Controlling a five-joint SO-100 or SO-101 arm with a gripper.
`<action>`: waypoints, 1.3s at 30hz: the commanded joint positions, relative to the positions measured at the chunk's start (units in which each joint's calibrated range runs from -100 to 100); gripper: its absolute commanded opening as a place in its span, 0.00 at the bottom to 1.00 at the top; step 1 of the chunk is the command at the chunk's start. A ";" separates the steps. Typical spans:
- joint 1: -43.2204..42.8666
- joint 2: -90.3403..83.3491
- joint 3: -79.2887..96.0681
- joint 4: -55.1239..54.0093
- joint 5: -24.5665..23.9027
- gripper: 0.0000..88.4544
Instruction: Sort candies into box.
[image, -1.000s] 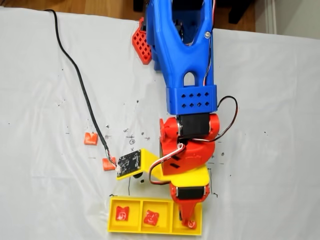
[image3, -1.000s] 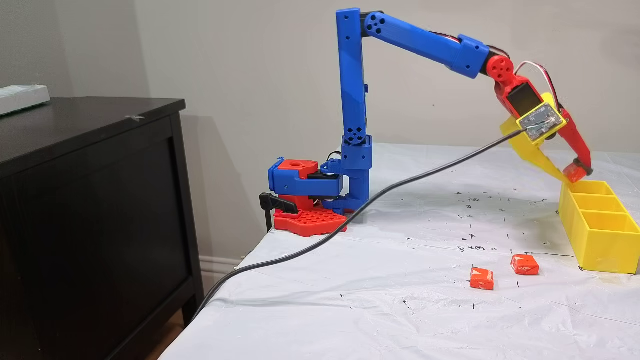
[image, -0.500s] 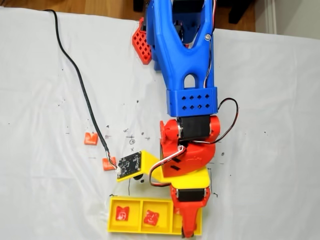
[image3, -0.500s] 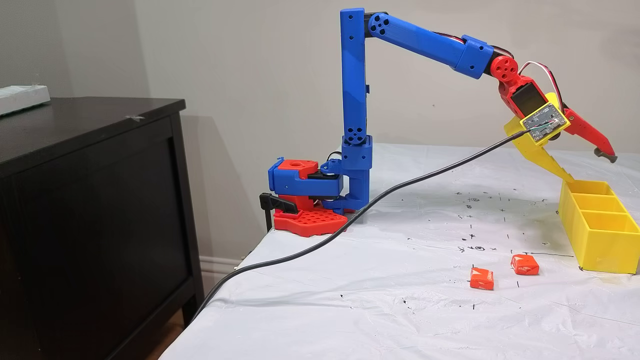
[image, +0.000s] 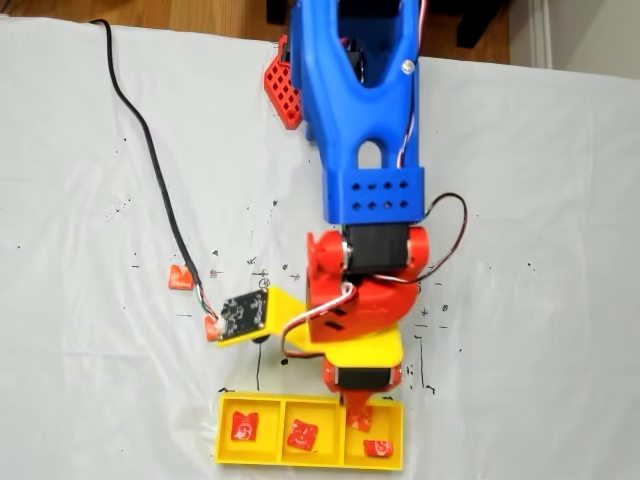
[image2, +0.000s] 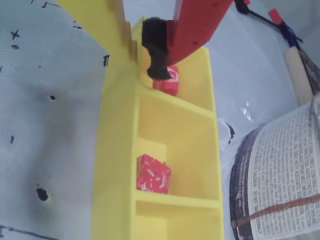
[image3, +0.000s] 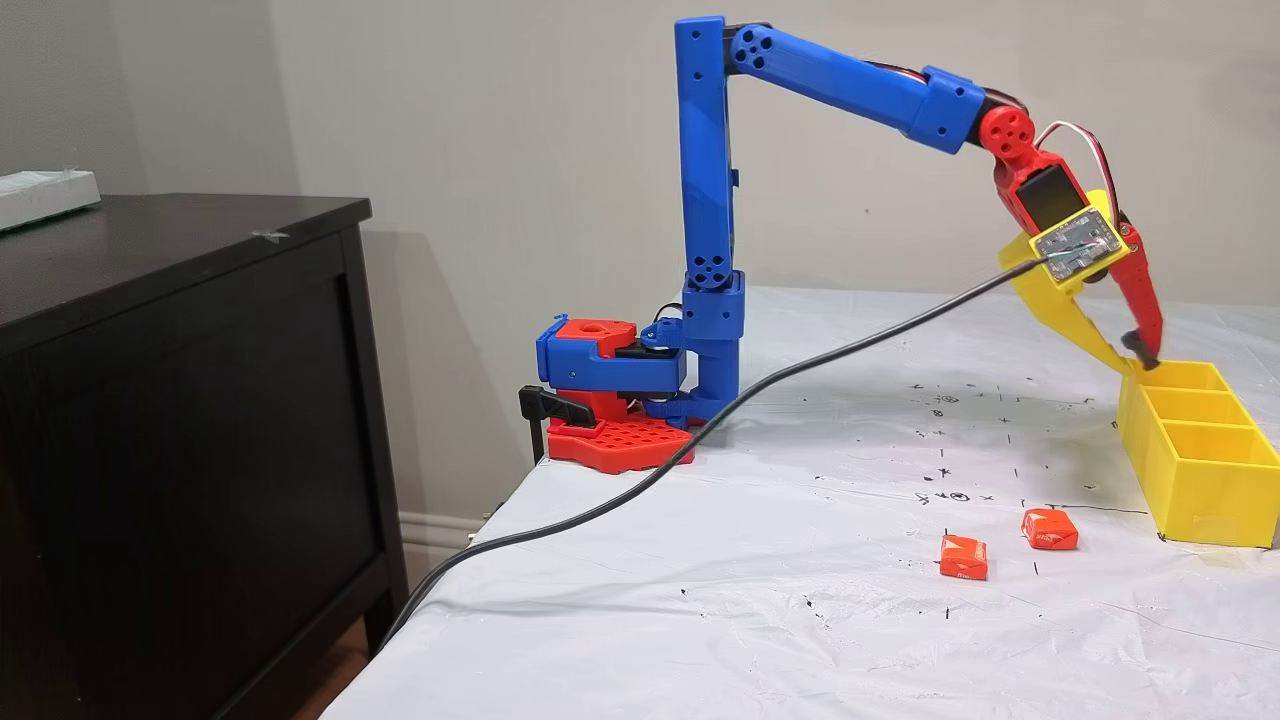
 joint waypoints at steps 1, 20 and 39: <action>1.17 -5.45 -4.71 4.17 1.47 0.01; 21.19 -0.78 -11.27 24.23 17.14 0.03; 25.54 9.06 -16.55 26.60 23.69 0.23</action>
